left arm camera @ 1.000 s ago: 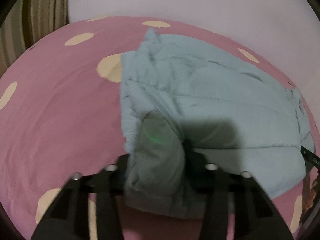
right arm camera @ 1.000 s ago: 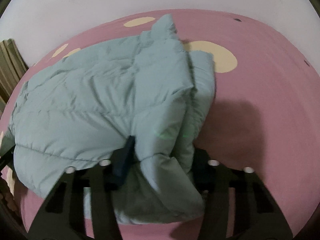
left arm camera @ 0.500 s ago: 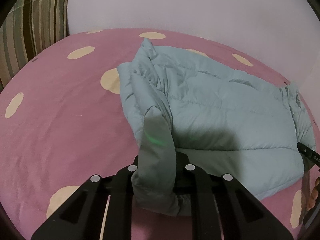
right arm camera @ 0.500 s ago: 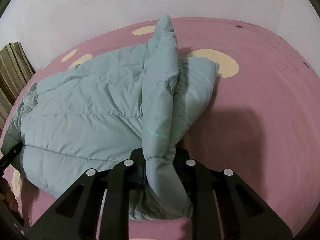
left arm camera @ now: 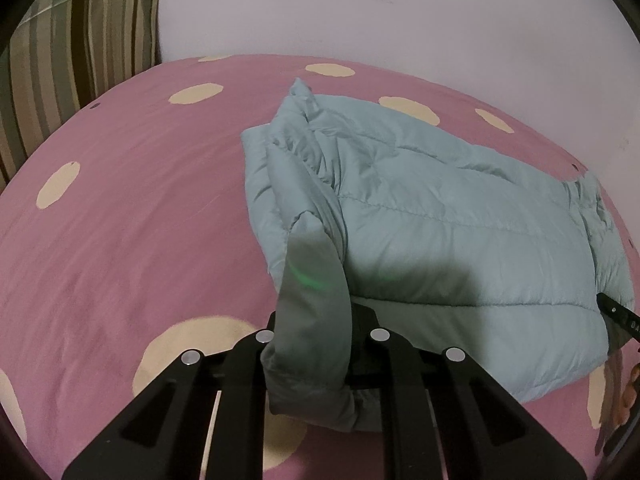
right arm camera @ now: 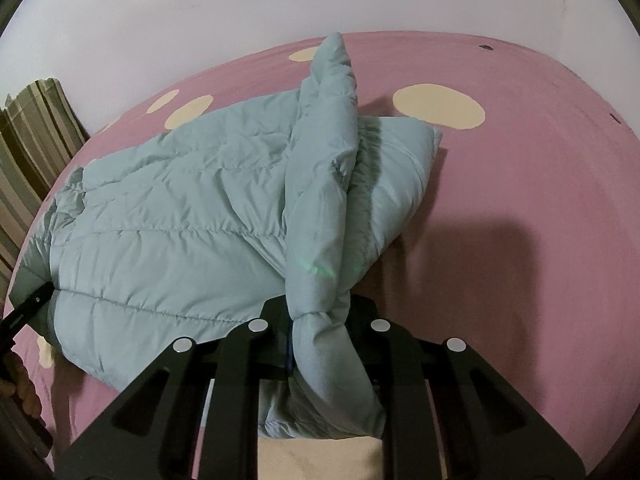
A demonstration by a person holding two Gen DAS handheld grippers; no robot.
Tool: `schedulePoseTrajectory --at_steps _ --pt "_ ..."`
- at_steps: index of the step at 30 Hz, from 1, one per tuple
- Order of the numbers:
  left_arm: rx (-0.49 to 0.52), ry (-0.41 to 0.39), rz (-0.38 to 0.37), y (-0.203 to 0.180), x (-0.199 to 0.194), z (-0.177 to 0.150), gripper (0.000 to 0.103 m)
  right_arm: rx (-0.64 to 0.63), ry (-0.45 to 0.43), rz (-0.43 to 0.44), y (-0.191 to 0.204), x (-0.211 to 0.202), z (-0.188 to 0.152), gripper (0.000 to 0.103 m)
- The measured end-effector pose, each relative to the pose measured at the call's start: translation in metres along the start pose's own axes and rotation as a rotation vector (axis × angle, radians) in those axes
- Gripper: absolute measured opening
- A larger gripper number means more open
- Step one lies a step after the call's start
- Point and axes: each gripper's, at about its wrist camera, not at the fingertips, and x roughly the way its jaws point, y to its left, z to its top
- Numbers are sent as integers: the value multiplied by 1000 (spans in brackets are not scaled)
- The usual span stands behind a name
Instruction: Fold large clothes
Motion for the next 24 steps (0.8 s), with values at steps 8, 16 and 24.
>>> schedulePoseTrajectory --at_steps 8,16,24 --pt "-18 3 16 10 -19 -17 14 -4 3 16 5 -8 -13 16" --pt "-25 7 28 16 -39 -29 14 -9 11 41 6 -22 -25 16" --pt "-36 9 27 24 -60 -44 14 -10 26 76 10 -42 -48 16"
